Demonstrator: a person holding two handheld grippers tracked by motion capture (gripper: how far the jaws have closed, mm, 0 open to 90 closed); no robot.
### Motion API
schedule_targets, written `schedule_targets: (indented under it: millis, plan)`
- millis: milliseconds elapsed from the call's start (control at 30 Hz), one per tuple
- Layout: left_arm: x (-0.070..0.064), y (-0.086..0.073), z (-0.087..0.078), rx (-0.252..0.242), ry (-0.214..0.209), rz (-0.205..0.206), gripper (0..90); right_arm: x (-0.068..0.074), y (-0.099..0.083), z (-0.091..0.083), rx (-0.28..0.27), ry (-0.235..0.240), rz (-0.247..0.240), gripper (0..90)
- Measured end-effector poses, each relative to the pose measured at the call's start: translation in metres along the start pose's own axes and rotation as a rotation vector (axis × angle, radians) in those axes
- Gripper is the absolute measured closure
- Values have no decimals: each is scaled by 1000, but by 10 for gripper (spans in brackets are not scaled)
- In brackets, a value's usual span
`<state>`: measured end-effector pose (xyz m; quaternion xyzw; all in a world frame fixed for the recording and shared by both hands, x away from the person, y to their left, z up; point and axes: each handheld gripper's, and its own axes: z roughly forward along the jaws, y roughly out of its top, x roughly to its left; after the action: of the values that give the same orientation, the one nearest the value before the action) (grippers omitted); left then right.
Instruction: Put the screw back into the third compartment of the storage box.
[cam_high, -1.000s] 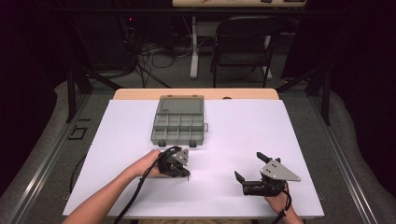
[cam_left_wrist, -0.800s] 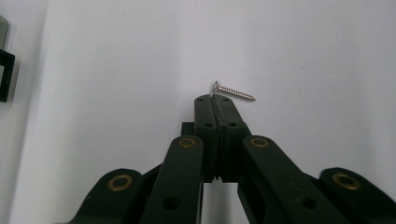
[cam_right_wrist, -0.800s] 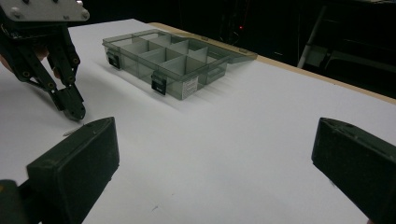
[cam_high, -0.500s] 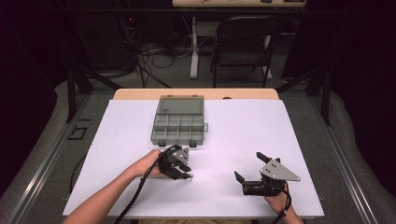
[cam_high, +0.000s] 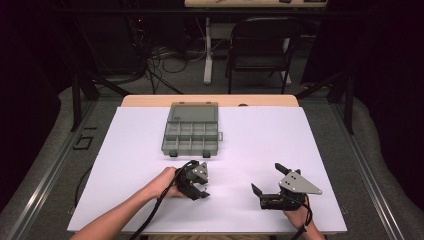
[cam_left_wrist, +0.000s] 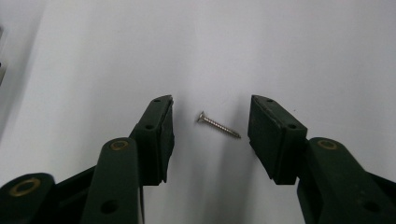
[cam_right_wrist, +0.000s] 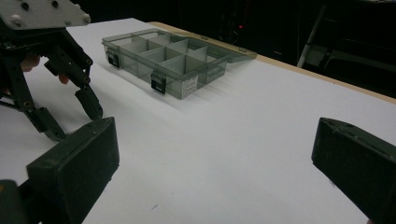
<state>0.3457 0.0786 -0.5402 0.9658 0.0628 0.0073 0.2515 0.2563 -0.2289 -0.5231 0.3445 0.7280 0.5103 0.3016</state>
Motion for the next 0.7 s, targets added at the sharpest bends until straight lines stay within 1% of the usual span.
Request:
schedule_targets:
  millis: [133, 400, 467, 500, 633, 700]
  plan:
    - [1, -4, -3, -3, 3, -13, 609, 0, 0, 0, 0, 1, 1, 2]
    - [5, -7, -4, -7, 7, -39, 776, 0, 0, 1, 1, 3, -3, 3]
    - [6, -7, -5, -3, 6, -46, 790, 0, 0, 1, 1, 3, -3, 3]
    - [7, -8, -5, -5, 5, -52, 815, 0, 0, 1, 0, 4, -2, 2]
    - [8, -9, -6, -3, 7, -57, 867, 0, 0, 1, 1, 3, -3, 3]
    - [8, -9, -6, -1, 7, -57, 870, 0, 0, 1, 1, 4, -3, 3]
